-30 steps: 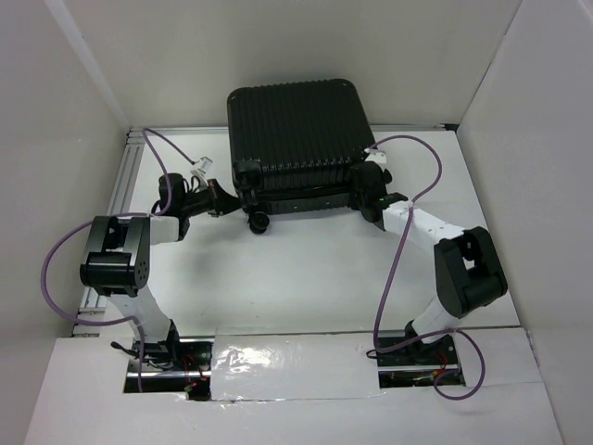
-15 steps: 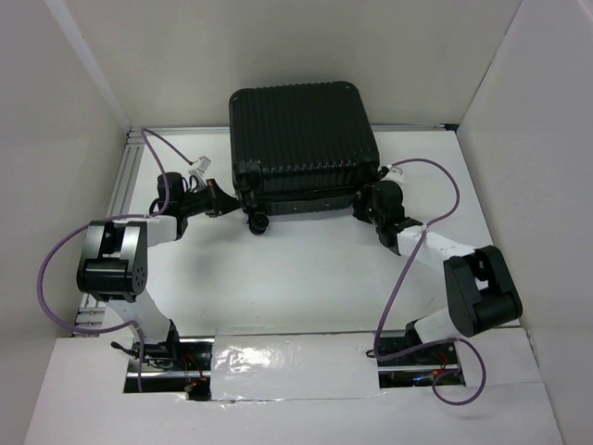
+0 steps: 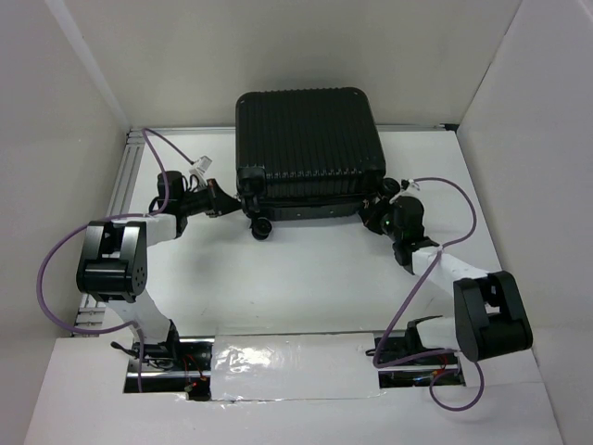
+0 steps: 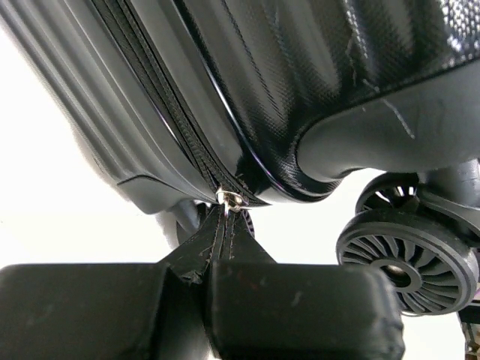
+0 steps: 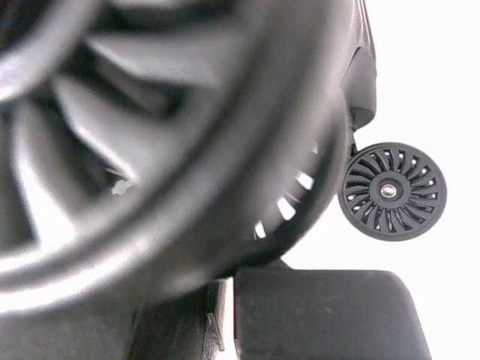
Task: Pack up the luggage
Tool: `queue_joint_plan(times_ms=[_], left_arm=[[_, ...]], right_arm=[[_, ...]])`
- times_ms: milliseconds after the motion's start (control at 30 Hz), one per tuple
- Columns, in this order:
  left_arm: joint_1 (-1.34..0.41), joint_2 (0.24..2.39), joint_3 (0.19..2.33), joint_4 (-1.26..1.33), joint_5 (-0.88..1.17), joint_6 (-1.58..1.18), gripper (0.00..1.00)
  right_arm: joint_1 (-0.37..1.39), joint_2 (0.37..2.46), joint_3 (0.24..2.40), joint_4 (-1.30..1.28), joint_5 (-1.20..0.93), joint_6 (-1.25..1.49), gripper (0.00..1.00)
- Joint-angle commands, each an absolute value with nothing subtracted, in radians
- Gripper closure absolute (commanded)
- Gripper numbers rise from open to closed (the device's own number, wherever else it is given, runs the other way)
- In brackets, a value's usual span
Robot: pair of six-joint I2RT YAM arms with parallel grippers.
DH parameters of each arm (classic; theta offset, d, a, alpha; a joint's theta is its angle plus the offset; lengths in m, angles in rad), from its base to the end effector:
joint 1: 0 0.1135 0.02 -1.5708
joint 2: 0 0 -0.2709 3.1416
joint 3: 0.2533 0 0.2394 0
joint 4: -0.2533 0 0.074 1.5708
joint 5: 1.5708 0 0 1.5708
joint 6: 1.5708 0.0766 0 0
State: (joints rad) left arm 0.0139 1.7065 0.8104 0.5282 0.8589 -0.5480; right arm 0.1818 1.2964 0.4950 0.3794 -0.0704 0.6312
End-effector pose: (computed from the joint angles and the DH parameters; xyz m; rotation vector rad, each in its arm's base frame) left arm 0.3648 -0.0529 0.1938 0.0467 1.9821 -1.1781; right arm 0.2824 0.0574 0.1879 0.4093 1.9996 0.5882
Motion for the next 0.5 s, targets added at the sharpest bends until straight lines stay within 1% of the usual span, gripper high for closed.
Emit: queue_joint_plan(times_ms=[0,200,367,467], left_arm=[[0.058,1.680,0.853,0.555,0.831,-0.509,1.00],[0.067,1.700,0.885,0.535,0.841,-0.508,1.00],[0.067,1.709,0.894,0.525,0.841,-0.488,1.00],[0.067,1.718,0.922,0.491,0.841,-0.466,1.00]], right_arm=[[0.089,1.272,0.436,0.297,-0.020,0.660,1.00],[-0.011,1.250,0.373,0.396,-0.162,0.736,1.00],[-0.029,1.281,0.373,0.431,-0.198,0.759,1.00],[-0.029,1.307,0.417,0.404,-0.207,0.700,1.00]])
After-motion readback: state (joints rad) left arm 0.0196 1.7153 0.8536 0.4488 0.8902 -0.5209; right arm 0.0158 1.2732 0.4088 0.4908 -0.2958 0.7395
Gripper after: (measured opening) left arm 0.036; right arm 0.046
